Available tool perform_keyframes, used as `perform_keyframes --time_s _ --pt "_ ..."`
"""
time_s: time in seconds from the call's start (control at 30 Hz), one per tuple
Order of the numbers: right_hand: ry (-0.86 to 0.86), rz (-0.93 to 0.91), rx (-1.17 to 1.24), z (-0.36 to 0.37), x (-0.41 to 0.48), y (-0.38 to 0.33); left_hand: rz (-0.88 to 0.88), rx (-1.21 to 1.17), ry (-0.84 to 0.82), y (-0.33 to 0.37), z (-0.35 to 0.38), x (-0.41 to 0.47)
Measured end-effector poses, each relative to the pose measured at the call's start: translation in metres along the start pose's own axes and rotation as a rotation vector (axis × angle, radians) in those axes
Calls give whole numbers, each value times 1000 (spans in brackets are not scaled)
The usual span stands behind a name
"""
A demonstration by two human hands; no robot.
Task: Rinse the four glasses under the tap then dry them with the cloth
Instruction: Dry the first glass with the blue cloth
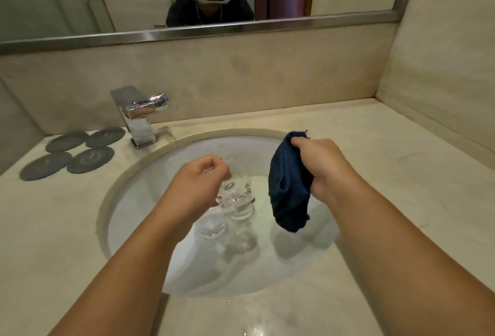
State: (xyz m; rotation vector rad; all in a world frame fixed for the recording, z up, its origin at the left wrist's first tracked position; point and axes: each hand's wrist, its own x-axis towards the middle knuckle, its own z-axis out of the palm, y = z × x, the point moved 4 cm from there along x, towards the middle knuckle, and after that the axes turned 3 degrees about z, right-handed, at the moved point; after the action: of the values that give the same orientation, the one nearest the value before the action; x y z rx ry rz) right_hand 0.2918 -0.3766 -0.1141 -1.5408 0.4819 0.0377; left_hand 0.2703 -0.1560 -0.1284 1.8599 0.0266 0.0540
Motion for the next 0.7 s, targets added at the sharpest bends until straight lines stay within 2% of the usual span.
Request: perform_keyframes --time_s 0.1,0.2,0.3,0.37,0.47,0.5,0.53,0.6,0.63,0.7 --pt "-90 -79 -300 -1 4 -4 -25 0 29 2 -4 0" --pt "-58 -219 -703 -3 -2 -13 -16 2 56 7 -9 -2" --pt "-102 -216 -963 -3 -11 -13 20 41 72 13 -13 -4" --pt "-142 -235 -908 -3 -18 -17 35 60 85 16 -14 -6" --pt "-265 -184 -405 1 -29 -26 40 51 111 18 -16 -6" --pt "-264 -182 -304 1 -28 -27 38 51 120 18 -17 -6" --pt "-219 -220 -327 0 -26 -28 34 52 130 19 -19 -7" --pt "-76 -312 -655 -5 -16 -25 24 49 157 19 -22 -7" --pt "-31 -313 -801 -7 -13 -21 19 47 171 18 -23 -7" --pt "-39 -247 -859 -8 -9 -14 16 43 189 18 -25 -8"
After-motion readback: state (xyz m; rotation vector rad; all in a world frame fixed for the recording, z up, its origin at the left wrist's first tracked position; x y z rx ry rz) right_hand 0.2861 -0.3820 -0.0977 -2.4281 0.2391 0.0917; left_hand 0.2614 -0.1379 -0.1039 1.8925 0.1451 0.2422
